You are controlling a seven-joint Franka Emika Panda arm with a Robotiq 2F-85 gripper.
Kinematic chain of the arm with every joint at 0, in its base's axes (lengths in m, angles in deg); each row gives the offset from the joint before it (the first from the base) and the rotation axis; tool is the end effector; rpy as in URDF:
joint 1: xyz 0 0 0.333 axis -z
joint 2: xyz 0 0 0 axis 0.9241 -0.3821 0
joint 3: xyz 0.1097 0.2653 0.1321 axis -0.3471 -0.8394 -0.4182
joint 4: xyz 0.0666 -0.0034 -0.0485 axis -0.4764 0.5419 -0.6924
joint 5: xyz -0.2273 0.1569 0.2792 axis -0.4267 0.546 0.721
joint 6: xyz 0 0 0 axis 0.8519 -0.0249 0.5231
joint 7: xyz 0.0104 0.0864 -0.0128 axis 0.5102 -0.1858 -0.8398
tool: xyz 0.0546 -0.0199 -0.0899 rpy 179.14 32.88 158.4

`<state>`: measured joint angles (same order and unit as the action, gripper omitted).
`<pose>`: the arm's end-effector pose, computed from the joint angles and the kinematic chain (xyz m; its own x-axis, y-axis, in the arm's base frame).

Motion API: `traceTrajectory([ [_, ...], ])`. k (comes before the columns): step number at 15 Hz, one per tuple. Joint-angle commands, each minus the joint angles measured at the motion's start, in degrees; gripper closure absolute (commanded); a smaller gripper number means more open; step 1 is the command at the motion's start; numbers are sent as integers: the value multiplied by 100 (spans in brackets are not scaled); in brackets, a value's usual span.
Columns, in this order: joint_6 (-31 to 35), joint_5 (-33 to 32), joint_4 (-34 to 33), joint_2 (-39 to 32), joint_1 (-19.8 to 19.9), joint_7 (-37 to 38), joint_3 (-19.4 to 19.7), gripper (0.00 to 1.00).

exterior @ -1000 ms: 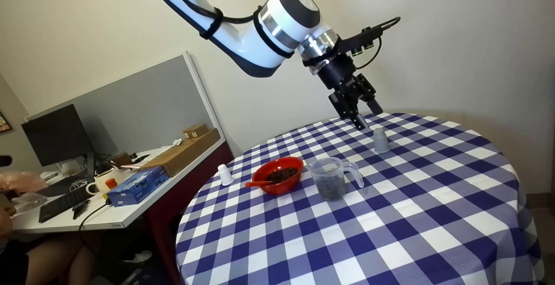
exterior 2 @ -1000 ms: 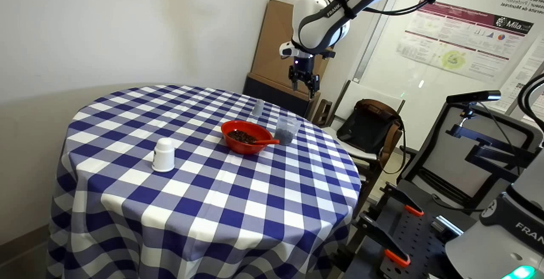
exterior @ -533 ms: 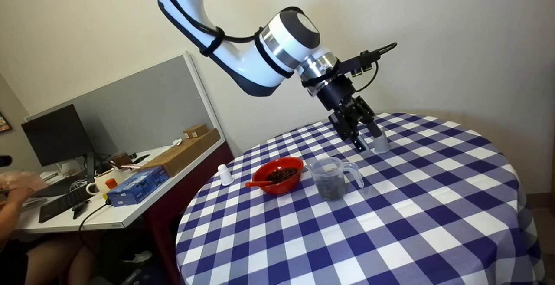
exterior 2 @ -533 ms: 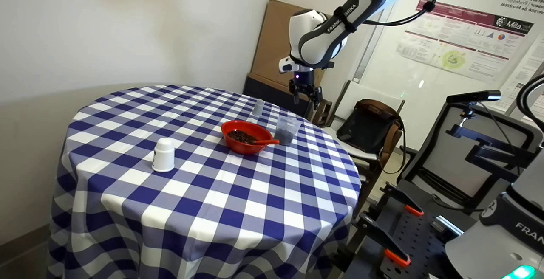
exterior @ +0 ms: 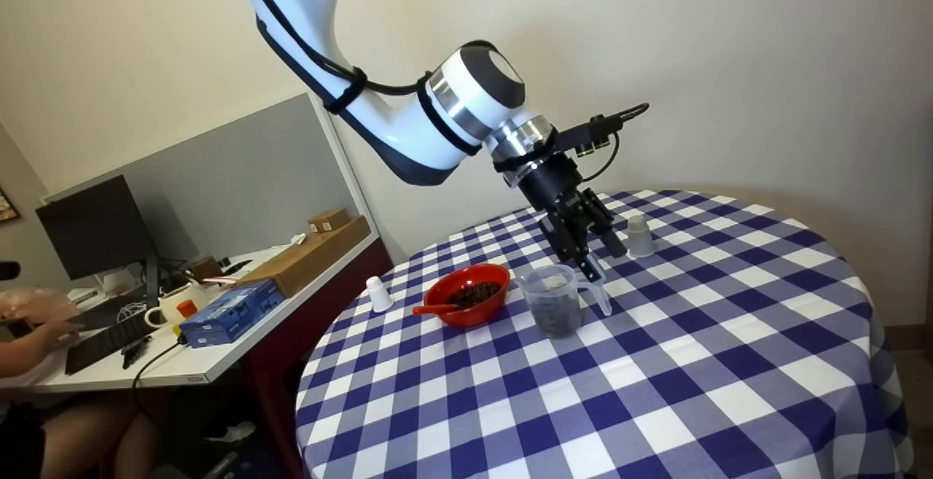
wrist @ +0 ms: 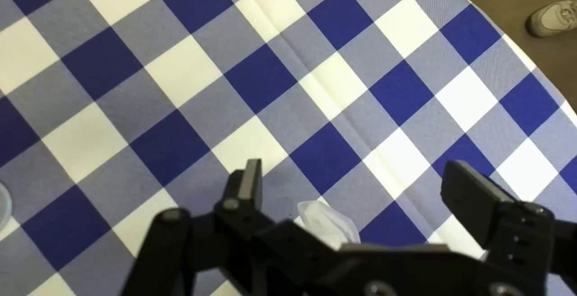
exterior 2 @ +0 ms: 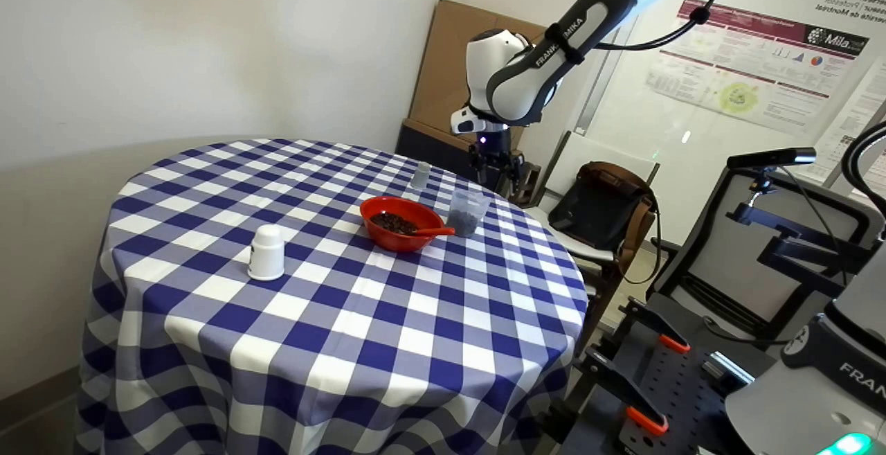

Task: Pour the contents of the clear jar into the red bowl

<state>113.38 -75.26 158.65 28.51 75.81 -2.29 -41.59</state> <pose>0.6018 -0.1802 0.1672 -0.0153 0.8801 -0.4745 0.9903 -0.0522 -0.1289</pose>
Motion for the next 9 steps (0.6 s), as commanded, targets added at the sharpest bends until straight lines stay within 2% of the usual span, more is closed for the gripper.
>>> traceTrajectory([
  [1, 188, -152, 181, 26, -32, 161, -36, 0],
  [9, 508, -179, 342, -25, -87, 160, -70, 0],
])
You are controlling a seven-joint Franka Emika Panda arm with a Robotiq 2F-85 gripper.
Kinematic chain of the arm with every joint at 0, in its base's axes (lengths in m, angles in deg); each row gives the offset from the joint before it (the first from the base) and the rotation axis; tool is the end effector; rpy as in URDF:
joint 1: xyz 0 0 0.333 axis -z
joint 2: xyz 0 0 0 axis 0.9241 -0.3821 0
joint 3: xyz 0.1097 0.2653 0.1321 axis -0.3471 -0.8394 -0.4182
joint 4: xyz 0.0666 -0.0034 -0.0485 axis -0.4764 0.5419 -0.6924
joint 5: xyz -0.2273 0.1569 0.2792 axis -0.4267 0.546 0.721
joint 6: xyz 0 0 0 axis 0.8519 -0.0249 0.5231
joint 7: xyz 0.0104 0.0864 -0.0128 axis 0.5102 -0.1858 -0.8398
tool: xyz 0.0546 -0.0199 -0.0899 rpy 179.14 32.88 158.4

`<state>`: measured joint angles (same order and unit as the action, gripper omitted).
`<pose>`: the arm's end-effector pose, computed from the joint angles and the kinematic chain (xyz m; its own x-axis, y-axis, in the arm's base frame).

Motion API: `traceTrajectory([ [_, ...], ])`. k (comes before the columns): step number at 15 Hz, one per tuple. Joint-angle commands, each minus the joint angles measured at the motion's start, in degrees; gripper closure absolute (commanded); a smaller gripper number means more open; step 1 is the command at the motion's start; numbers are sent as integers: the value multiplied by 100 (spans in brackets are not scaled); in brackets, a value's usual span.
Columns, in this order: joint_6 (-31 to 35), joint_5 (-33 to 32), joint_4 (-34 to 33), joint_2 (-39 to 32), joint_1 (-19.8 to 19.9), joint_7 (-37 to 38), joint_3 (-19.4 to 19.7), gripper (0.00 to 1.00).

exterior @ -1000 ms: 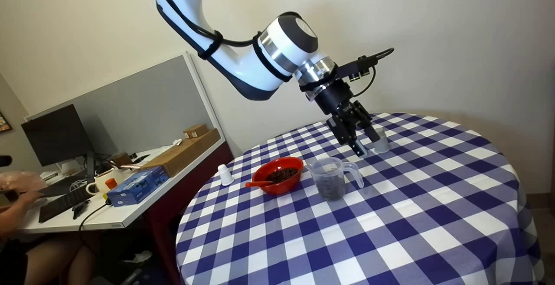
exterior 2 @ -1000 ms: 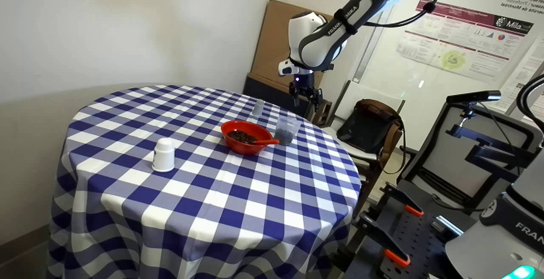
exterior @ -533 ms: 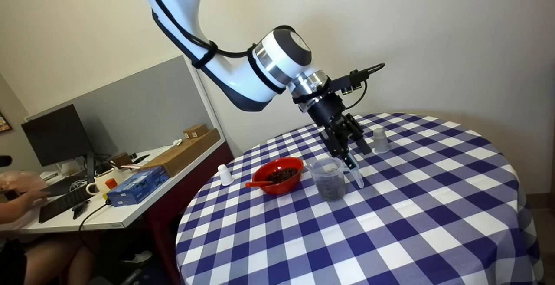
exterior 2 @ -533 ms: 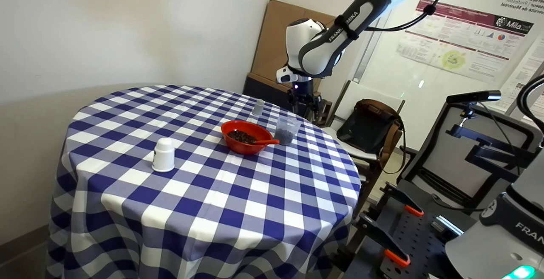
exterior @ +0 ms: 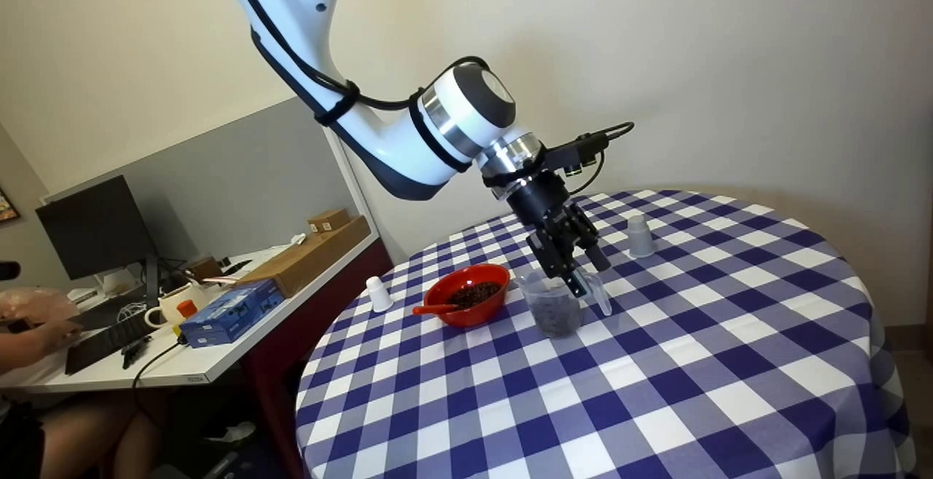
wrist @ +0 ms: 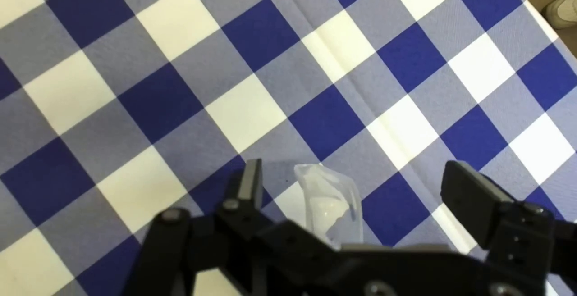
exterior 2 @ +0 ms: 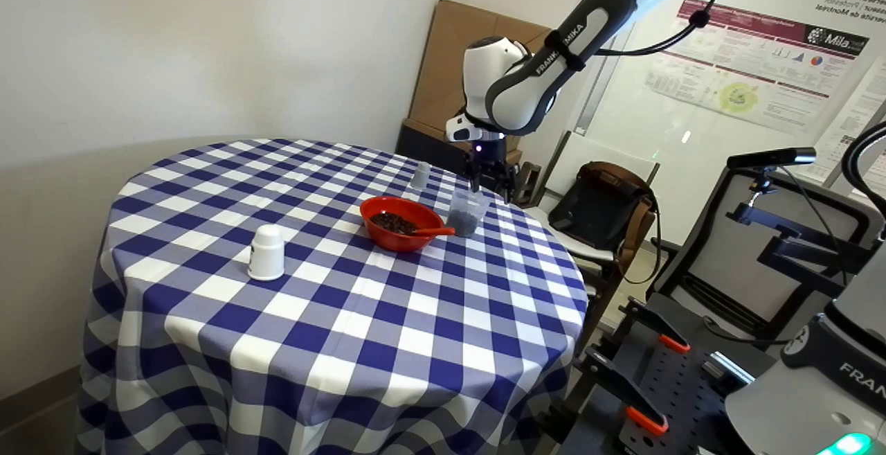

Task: Pour the contents of the clear jar into the red bowl

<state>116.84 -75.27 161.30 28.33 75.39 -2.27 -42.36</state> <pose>0.5940 -0.1612 0.1508 -0.0474 0.8957 -0.4422 0.9922 -0.0088 -0.1242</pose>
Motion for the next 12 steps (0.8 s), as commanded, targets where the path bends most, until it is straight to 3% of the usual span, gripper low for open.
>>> traceTrajectory([
  [1, 207, -178, 87, -20, -53, 152, -1, 25],
  [4, 303, -196, 110, -43, -94, 159, -5, 40],
  [11, 358, -324, 115, -56, -144, 200, 12, 94],
  [12, 350, -320, 111, -56, -143, 204, 11, 92],
])
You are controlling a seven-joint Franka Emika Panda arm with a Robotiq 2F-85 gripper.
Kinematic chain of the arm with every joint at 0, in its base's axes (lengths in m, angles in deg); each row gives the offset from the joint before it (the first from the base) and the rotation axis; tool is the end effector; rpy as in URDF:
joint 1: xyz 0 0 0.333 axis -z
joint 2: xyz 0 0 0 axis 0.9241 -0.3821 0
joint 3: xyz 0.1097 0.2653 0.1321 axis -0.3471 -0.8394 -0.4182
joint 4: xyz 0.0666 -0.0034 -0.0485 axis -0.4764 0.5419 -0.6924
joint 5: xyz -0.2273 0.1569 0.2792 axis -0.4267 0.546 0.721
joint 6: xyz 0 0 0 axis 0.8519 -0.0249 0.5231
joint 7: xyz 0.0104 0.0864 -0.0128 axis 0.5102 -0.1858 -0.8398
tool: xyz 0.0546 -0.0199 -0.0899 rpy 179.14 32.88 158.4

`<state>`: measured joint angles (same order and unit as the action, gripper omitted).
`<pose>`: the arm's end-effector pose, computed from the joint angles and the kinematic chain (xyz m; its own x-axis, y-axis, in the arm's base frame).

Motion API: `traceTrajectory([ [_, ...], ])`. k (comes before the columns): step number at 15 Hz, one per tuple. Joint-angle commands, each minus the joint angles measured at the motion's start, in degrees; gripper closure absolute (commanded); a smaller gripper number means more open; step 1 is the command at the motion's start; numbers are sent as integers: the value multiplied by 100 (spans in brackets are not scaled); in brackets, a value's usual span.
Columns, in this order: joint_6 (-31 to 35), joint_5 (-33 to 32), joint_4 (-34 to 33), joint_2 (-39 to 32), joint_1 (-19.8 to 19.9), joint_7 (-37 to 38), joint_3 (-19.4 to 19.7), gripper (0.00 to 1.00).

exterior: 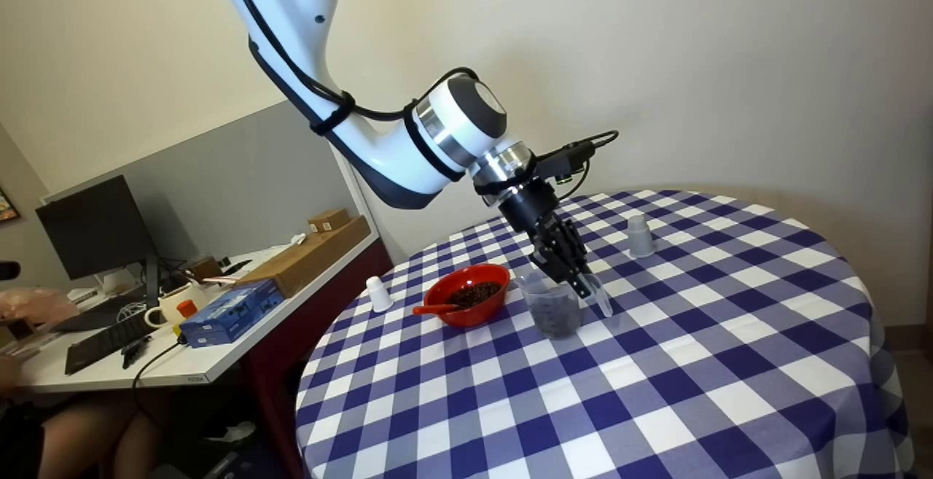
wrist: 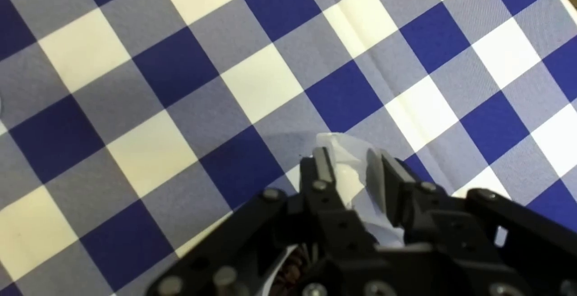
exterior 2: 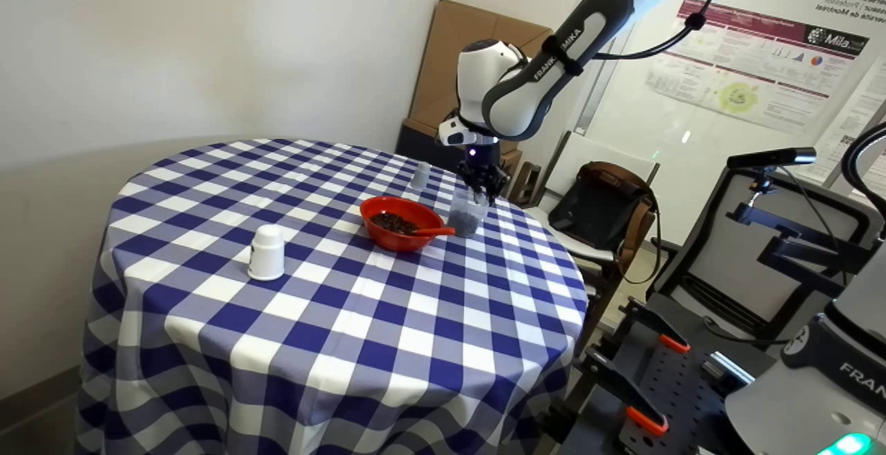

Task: Pour the contents of the clear jar into the red bowl

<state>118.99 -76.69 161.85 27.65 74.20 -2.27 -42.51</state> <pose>0.5957 -0.1440 0.1420 -0.0959 0.8934 -0.4389 0.9919 0.0488 -0.1174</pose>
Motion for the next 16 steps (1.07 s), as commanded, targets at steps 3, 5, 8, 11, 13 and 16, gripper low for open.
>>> traceTrajectory([
  [3, 119, -154, 56, 36, -18, 193, 9, 90],
  [5, 114, -134, 64, 73, -35, 214, -9, 90],
  [8, 171, -182, 98, 169, -124, 359, -18, 90],
  [11, 480, -701, 130, 212, -416, 919, 155, 90],
  [13, 650, -1332, 156, 247, -627, 1468, 275, 90],
  [16, 697, -2497, 203, 327, -886, 2489, 372, 90],
])
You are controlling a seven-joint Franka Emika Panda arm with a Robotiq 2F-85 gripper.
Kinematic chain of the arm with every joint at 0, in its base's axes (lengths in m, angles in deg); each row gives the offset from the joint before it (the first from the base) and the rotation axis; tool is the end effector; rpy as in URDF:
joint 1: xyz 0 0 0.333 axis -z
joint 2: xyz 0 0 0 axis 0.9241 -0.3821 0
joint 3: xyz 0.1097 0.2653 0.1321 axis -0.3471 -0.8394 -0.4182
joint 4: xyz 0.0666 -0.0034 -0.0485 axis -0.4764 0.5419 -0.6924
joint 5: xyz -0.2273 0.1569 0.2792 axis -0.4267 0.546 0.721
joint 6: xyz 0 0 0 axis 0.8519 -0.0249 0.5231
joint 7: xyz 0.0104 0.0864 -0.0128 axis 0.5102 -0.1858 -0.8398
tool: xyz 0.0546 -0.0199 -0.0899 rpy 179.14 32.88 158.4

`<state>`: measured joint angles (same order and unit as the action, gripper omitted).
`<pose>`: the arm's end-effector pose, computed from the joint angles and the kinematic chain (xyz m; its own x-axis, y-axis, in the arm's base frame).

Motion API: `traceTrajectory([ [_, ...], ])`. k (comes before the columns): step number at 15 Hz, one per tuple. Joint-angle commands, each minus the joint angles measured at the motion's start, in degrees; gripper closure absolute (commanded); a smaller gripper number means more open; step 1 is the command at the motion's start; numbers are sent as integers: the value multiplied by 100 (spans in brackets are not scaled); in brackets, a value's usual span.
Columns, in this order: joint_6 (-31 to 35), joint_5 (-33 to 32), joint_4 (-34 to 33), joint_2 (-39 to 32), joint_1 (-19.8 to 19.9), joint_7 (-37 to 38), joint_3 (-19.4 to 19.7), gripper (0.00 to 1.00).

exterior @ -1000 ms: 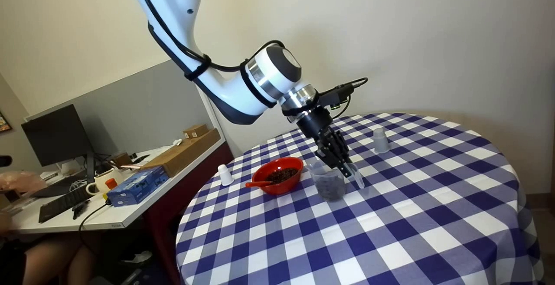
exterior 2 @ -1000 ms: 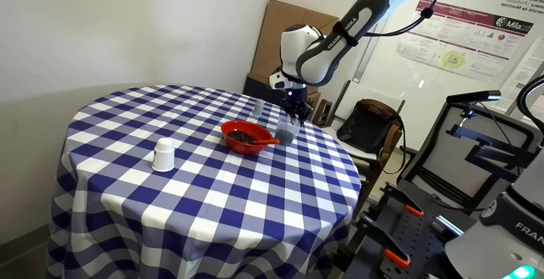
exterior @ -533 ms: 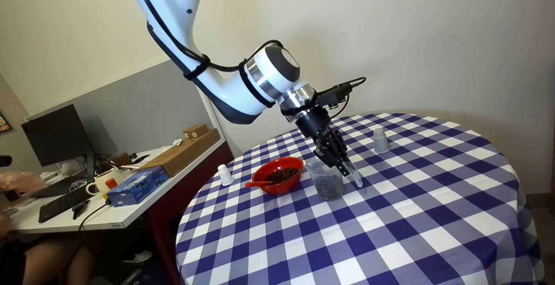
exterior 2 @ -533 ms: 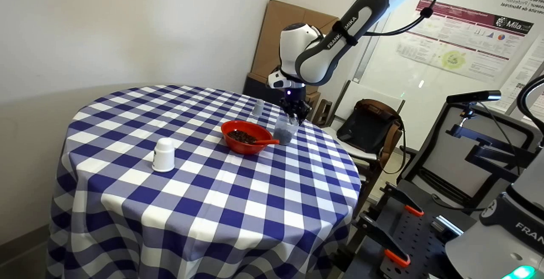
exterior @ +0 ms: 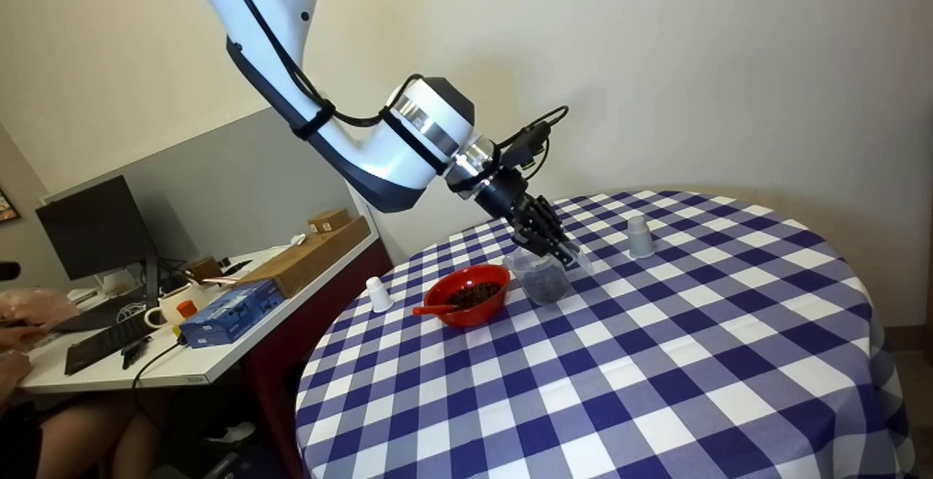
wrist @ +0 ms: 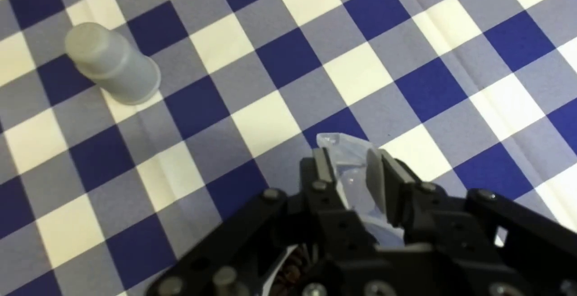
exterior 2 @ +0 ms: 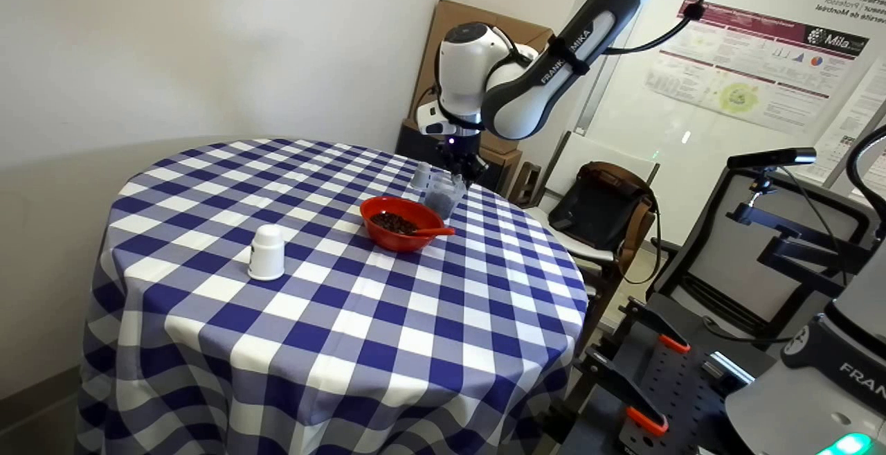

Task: Pour the contents of the clear jar into the red bowl

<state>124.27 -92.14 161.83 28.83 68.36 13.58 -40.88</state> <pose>0.6161 -0.0895 0.1598 -0.0946 0.8268 -0.5545 0.9873 0.1495 0.0545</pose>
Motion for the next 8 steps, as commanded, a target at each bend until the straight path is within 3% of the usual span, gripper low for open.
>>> traceTrajectory([
  [1, 136, -1379, 243, 259, -365, 1269, 193, 90],
  [8, -317, -3857, 619, 660, -574, 3677, -271, 90],
])
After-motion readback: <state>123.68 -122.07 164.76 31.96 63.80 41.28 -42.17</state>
